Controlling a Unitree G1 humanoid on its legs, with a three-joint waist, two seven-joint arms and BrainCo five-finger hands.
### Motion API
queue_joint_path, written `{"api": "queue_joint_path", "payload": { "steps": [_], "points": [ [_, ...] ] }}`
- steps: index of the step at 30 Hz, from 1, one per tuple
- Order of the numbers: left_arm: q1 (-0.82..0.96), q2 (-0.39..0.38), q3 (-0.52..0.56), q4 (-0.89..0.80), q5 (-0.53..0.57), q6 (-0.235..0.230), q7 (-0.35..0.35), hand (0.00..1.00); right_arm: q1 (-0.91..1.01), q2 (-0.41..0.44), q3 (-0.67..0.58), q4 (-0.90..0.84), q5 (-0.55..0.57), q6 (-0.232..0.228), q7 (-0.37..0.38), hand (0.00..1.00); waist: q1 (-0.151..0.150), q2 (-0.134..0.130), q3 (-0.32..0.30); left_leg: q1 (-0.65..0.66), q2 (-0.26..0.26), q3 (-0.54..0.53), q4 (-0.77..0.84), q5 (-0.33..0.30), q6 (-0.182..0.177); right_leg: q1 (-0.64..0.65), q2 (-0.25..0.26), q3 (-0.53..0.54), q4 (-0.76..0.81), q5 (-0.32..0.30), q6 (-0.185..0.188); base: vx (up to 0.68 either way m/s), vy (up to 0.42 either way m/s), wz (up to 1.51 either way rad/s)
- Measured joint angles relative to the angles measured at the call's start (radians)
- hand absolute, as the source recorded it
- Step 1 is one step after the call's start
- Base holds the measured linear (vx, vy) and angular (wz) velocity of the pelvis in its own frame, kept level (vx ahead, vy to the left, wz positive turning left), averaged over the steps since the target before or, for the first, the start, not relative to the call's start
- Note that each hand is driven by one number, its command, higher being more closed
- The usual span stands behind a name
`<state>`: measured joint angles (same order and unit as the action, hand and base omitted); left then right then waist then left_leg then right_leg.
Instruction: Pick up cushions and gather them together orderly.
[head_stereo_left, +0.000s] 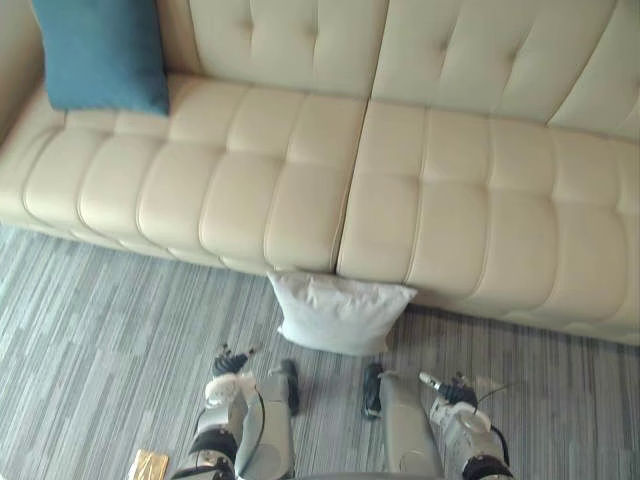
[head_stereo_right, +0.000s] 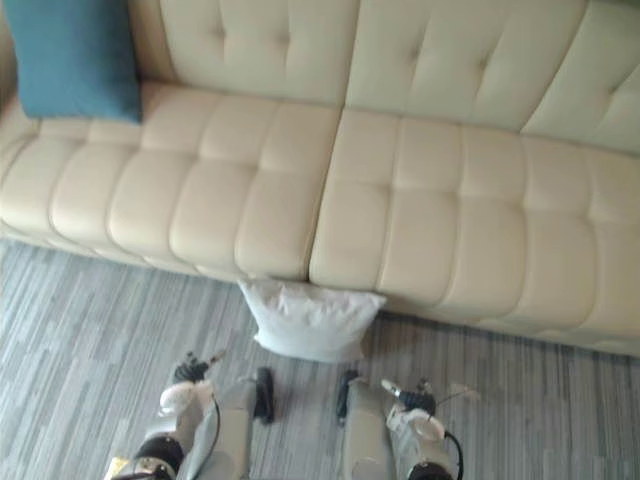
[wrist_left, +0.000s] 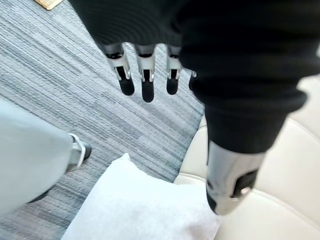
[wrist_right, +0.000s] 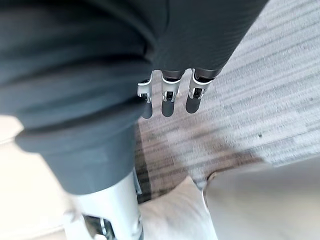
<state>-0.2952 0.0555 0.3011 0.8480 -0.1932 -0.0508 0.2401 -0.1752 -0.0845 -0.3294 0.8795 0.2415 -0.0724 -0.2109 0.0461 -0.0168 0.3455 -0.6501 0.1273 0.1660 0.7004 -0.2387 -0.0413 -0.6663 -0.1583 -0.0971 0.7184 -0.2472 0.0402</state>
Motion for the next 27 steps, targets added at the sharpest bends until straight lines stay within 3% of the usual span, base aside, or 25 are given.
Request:
{"api": "queue_joint_path", "payload": {
  "steps": [8, 13, 20, 24, 25, 26, 27],
  "points": [
    [-0.253, 0.118, 0.022, -0.08, -0.067, -0.021, 0.018, 0.0, -0.266, -0.049, 0.004, -0.097, 0.041, -0.013, -0.02, 0.0, -0.008, 0.0, 0.097, -0.312, 0.013, -0.013, 0.112, 0.027, 0.033, -0.3, 0.0, 0.018, 0.1, 0.043, -0.013, -0.14, 0.013, 0.03],
    [-0.408, 0.205, -0.05, -0.1, -0.082, -0.026, 0.021, 0.0, -0.479, -0.127, 0.046, -0.161, 0.044, -0.035, -0.029, 0.0, -0.004, 0.002, 0.154, -0.507, 0.033, -0.013, 0.184, 0.038, 0.037, -0.5, 0.004, 0.026, 0.166, 0.053, -0.017, -0.06, 0.002, -0.05],
    [-0.593, 0.219, -0.178, -0.131, -0.082, -0.03, 0.03, 0.0, -0.694, -0.176, 0.146, -0.229, 0.044, -0.048, -0.042, 0.0, -0.005, 0.005, 0.186, -0.682, 0.052, -0.012, 0.253, 0.042, 0.033, -0.685, 0.012, 0.038, 0.242, 0.059, -0.026, -0.04, -0.006, -0.03],
    [-0.691, 0.219, -0.255, -0.165, -0.083, -0.032, 0.058, 0.0, -0.777, -0.183, 0.187, -0.236, 0.045, -0.08, -0.075, 0.0, -0.009, 0.005, 0.188, -0.771, 0.064, -0.014, 0.293, 0.039, 0.033, -0.78, 0.022, 0.048, 0.281, 0.054, -0.019, -0.05, 0.002, -0.03],
    [-0.696, 0.218, -0.26, -0.171, -0.084, -0.033, 0.063, 0.0, -0.781, -0.184, 0.191, -0.236, 0.045, -0.08, -0.076, 1.0, -0.01, 0.005, 0.188, -0.779, 0.066, -0.014, 0.298, 0.038, 0.034, -0.787, 0.022, 0.048, 0.284, 0.052, -0.014, -0.05, 0.01, -0.07],
    [-0.714, 0.208, -0.279, -0.18, -0.087, -0.034, 0.076, 1.0, -0.797, -0.186, 0.2, -0.237, 0.045, -0.082, -0.082, 1.0, -0.011, 0.007, 0.189, -0.794, 0.067, -0.012, 0.305, 0.031, 0.04, -0.805, 0.022, 0.052, 0.293, 0.048, -0.008, -0.03, 0.008, -0.05],
    [-0.72, 0.203, -0.283, -0.191, -0.091, -0.034, 0.087, 1.0, -0.806, -0.186, 0.207, -0.238, 0.045, -0.084, -0.087, 1.0, -0.011, 0.01, 0.191, -0.801, 0.069, -0.012, 0.31, 0.03, 0.04, -0.811, 0.022, 0.051, 0.295, 0.048, -0.008, -0.05, 0.015, -0.06]
  ]
}}
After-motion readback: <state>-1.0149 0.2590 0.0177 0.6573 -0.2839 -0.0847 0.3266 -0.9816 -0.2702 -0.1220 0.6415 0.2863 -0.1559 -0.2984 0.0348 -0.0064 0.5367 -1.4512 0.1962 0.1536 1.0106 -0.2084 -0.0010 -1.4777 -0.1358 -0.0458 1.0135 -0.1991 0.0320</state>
